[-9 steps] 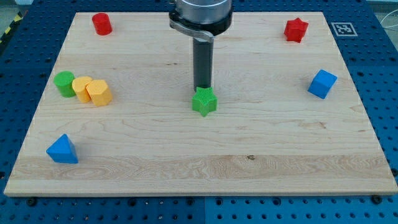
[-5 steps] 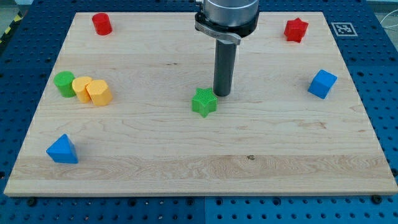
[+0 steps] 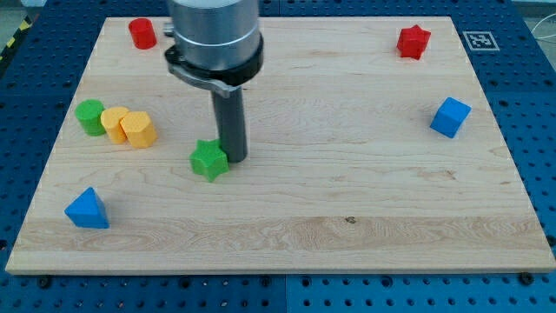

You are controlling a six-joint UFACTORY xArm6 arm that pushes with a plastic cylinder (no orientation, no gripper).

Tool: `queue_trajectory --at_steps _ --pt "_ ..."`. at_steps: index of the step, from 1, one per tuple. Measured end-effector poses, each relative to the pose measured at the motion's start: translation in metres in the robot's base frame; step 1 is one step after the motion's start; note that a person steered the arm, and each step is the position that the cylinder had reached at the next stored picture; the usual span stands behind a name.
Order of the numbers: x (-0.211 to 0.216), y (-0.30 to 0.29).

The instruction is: Push the green star closer to the group of blocks at the center left

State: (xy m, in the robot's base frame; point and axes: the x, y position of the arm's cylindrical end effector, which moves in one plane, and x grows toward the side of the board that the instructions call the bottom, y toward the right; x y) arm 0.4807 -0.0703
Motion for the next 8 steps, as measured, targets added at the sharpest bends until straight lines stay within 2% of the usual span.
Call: queue_trajectory --at_steps 2,4,5,7,8 --pt "-0.003 -0.025" --pt "0.033 0.015" --pt "0.051 0.016" --pt "0.050 -0.024" --pt "0.032 -0.043"
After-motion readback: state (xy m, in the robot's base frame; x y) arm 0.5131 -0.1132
